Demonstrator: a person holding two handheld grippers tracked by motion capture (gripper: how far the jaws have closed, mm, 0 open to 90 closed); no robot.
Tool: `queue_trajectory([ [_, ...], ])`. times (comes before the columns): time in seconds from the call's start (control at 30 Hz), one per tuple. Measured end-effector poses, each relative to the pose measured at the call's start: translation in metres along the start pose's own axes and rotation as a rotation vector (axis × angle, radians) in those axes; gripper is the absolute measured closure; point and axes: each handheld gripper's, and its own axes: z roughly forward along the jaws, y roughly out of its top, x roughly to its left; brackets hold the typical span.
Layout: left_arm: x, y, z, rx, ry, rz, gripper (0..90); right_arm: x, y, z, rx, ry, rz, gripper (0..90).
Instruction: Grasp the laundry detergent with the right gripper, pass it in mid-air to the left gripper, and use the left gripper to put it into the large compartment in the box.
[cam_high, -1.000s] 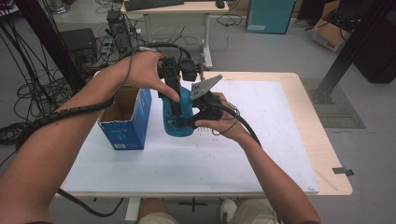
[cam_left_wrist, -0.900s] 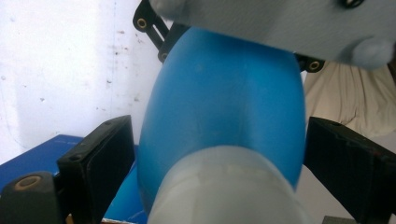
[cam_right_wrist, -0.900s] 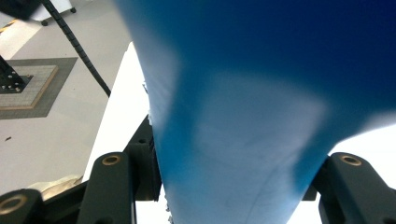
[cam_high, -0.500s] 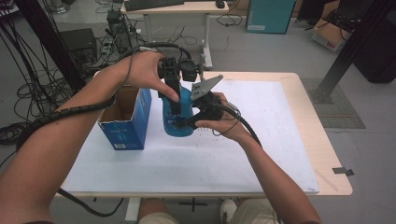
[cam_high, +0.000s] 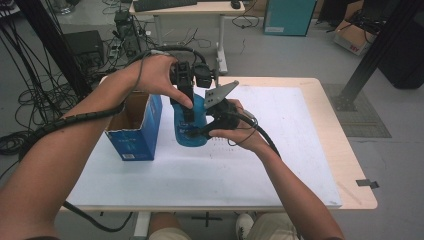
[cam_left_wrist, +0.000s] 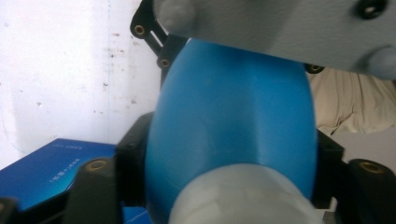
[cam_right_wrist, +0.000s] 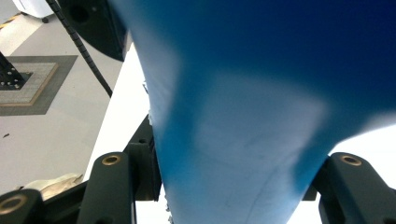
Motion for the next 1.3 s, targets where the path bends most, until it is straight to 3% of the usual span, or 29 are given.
queue_trajectory([
  [0.87,0.0037,0.0007,0.0042,0.033,0.006,0.021,36.8,-0.0017,-0.0025,0.0037,0.008,0.003,0.002,42.2],
  [0.9,0.0019,0.0011,0.0062,0.0,-0.001,-0.009,36.9,-0.0018,-0.0029,0.0039,0.01,0.006,0.005,42.2],
  [0.97,0.0015,0.0007,0.0085,-0.025,-0.002,-0.018,36.9,-0.0019,-0.003,0.004,0.009,0.003,0.005,42.2],
  [1.3,0.0017,0.0005,0.0074,-0.031,-0.003,-0.022,36.8,-0.0025,-0.0031,0.0036,0.005,0.004,0.007,42.2],
])
